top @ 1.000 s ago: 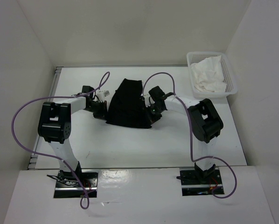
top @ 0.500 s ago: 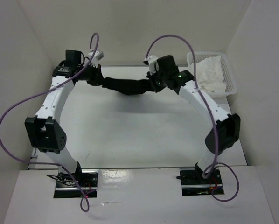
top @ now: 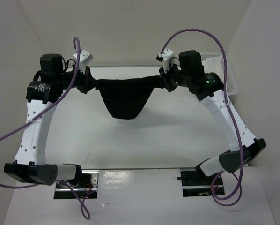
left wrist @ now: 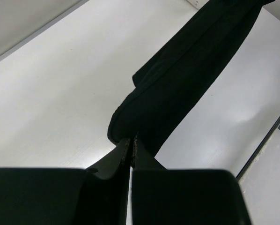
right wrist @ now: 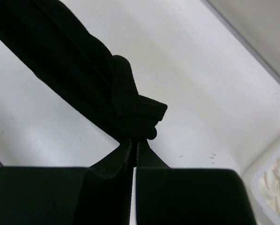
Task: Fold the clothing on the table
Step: Flatten the skirt out
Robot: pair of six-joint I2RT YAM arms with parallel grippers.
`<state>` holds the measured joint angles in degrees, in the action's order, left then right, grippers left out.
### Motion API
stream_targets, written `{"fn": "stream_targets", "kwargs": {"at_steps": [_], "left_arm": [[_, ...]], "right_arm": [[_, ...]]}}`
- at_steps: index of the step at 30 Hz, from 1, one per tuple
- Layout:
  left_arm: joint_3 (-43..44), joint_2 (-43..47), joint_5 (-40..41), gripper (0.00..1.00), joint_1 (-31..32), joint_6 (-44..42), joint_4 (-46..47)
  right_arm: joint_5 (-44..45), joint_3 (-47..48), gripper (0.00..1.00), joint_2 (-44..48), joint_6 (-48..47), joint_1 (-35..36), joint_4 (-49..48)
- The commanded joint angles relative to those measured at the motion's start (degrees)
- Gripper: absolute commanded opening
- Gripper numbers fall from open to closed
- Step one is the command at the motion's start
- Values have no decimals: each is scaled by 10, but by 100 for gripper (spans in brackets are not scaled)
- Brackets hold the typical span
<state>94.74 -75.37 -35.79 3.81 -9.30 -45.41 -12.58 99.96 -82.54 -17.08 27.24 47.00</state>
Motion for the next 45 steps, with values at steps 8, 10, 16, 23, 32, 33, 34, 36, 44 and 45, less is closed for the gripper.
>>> {"fn": "stream_targets", "kwargs": {"at_steps": [8, 10, 16, 23, 32, 33, 34, 36, 44, 45], "left_arm": [[-25, 26, 0, 0, -24, -36, -29], [-19, 10, -6, 0, -24, -36, -35], [25, -33, -51, 0, -24, -60, -67], [94, -116, -42, 0, -24, -22, -57], [88, -86, -70, 0, -24, -56, -94], [88, -86, -70, 0, -24, -56, -94], [97, -86, -70, 0, -24, -56, -102], [114, -108, -76, 0, -24, -62, -117], [246, -247, -61, 0, 5, -63, -149], [266, -264, -61, 0, 5, -63, -155]], "right_arm": [[-173, 125, 0, -59, -38, -89, 123], [-196, 149, 0, -73, -13, -99, 123], [-172, 118, 0, -83, 3, -99, 87], [-81, 151, 0, -107, 34, -99, 73], [-234, 142, 0, -60, -73, -99, 185], [-234, 142, 0, -60, -74, -99, 185], [-228, 142, 0, -60, -74, -99, 185], [-228, 150, 0, -70, -74, -99, 191], [-183, 194, 0, -156, -23, -99, 137], [-174, 201, 0, -167, -23, -99, 130]]}}
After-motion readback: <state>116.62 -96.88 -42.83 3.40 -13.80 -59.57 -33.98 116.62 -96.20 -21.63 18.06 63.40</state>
